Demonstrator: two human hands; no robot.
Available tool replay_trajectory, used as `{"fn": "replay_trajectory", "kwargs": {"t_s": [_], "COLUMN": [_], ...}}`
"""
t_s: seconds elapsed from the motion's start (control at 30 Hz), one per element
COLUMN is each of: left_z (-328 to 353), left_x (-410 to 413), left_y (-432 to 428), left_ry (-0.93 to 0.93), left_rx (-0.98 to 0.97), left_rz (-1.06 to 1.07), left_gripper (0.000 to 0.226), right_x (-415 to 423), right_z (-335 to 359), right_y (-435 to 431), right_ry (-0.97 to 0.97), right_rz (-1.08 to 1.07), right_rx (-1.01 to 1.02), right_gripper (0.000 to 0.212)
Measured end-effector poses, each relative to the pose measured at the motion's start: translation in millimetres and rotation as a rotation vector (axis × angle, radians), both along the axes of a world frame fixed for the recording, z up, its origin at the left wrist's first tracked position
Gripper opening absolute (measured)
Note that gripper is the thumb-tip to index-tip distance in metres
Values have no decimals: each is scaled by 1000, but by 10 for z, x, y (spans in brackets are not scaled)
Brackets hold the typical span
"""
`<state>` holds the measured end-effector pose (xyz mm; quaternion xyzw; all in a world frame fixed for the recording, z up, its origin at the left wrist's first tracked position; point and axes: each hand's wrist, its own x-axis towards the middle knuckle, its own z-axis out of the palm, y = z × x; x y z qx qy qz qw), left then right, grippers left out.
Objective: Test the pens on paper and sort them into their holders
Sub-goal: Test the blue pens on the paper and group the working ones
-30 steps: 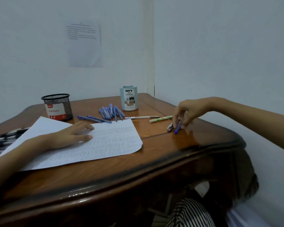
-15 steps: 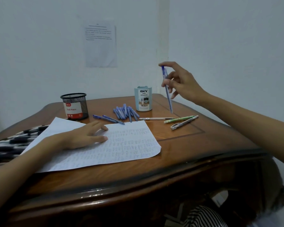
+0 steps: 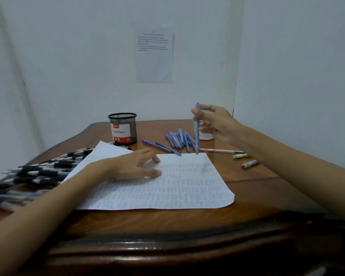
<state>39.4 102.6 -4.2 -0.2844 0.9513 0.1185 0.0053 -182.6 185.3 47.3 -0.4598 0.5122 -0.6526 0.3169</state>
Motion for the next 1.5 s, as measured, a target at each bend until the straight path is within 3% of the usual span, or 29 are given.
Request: {"fn": "replay_trajectory", "kwargs": {"t_s": [0.07,0.17,0.3,0.43,0.53,0.6,0.8,1.0,1.5], "left_z": [17,47,68,92,95,95,100,97,85], "left_x": [18,48,59,53,60,58,47,54,48], "left_y": [-4,-12,-33,-54,-50,-45,-25,-14,-18], "left_ry": [19,35,-6,-39,-42,-41,-43,-21,-27], "left_rx": [26,97,105,111,113,114,112,129,131], "left_rz": [3,10,7,26,22,21,20,26,33], "left_gripper": [50,64,78,77,77,77,78,77,77], "right_x": [48,81,112,109,240,289,368,443,435], "right_z": [-22,-124,-396,-498,-519,-567,-591,-654,-676], "right_y": [-58,-145,-148,-89,-79,-72,7,19,12], "right_ry": [-120,-303,-325,-168,-80,-73,136,445,491], "right_rz": [27,-7,103,328,209,147,317,193,294], "right_rx": [10,5,116,226,197,211,238,129,122], "right_gripper": [11,28,15,34,19,28,35,43,38]}}
